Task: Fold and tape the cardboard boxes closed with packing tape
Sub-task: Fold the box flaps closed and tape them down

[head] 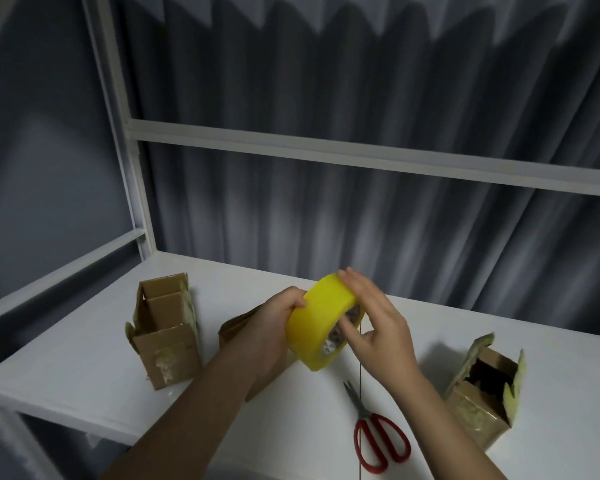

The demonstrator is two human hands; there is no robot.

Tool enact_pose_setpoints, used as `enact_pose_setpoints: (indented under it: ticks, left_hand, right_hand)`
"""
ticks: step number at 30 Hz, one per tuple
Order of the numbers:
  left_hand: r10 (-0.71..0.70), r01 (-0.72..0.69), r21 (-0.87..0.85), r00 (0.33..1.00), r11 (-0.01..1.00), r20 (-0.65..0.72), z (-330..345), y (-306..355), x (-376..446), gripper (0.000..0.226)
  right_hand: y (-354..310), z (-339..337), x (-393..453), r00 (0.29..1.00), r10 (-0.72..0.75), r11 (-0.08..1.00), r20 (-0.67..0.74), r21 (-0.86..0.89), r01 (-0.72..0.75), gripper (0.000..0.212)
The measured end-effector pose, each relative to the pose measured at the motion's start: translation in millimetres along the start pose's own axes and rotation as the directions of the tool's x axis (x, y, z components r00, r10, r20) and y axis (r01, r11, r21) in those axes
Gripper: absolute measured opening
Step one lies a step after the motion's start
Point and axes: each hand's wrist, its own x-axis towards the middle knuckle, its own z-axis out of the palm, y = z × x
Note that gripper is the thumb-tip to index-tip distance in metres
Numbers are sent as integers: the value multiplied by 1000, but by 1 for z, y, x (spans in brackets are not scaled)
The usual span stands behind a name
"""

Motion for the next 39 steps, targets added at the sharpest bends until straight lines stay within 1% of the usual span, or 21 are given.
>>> enact_pose_setpoints:
  ticks: [2,4,6,9,11,12,14,15,16,18,23,24,27,29,30,31,32,33,35,37,39]
  left_hand:
    - [-20,20,8,1000,1000,-4,-1,-2,2,27]
    - [-26,26,-20,1000,999,12,-1,-3,4,26]
    - [32,-32,24,999,999,10,-2,-4,4,21]
    - [110,-126,176,989,976,95,-5,-5,-2,47]
    - [256,-293,332,955,897,153,-6,-2,-5,57]
    - [381,-409,491,910,769,163,-6,2,-6,60]
    - [605,-545,775,748,322,274,-8,13,-7,45]
    - [631,-560,817,686,139,362,-12,17,-5,39]
    - [620,-575,817,651,26,439,-17,18,-2,36]
    - [583,-602,792,609,-102,538,-24,13,3,34]
    - [678,-594,786,508,-171,531,-17,6,2,33]
    - [676,-604,784,518,-144,524,-16,7,1,32]
    - [667,-566,824,607,-21,433,-14,11,2,36]
    - [645,-514,855,632,-65,429,-10,8,1,35]
    - [675,-501,854,582,-141,453,-8,4,1,28]
    - [715,-491,838,495,-239,494,-7,-2,2,19]
    - [742,-473,831,437,-291,509,-6,-6,1,21]
    - [757,-444,836,409,-323,510,-7,-11,3,32]
    - [745,-359,855,432,-374,508,-11,-18,8,36]
    - [718,-267,878,506,-397,478,-14,-23,12,22]
    - [691,-231,889,563,-396,454,-15,-22,16,19]
  right_hand:
    - [1,0,4,992,-108,991,-65,-89,102,44]
    - [1,0,4,988,-127,988,-86,-105,117,39]
    - [2,1,3,990,-120,989,-80,-96,112,38]
    - [3,0,3,996,11,995,-83,96,-3,38]
    - [4,-2,2,987,128,965,-102,242,-100,38]
    - [5,-3,2,982,157,955,-106,269,-123,39]
    - [4,-6,2,983,153,959,-98,253,-124,41]
    - [4,-7,2,986,144,964,-88,236,-120,45]
    - [4,-8,2,987,142,966,-79,229,-121,46]
    - [5,-8,2,985,157,962,-67,237,-137,42]
    - [10,-7,1,983,167,967,-72,208,-149,40]
    - [9,-7,2,984,161,970,-71,196,-144,40]
    - [9,-9,2,992,109,987,-66,125,-100,39]
    - [10,-8,2,992,105,990,-75,103,-97,38]
    - [10,-7,2,991,107,990,-84,97,-99,38]
    - [10,-5,1,990,109,991,-92,88,-101,38]
    - [10,-3,0,989,113,992,-97,76,-106,38]
    - [10,-1,-2,989,114,992,-97,57,-109,37]
    - [8,3,-5,988,120,992,-101,-21,-123,37]
    - [5,3,-7,988,104,983,-115,-141,-120,38]
    - [5,2,-6,995,66,963,-79,-257,-84,39]
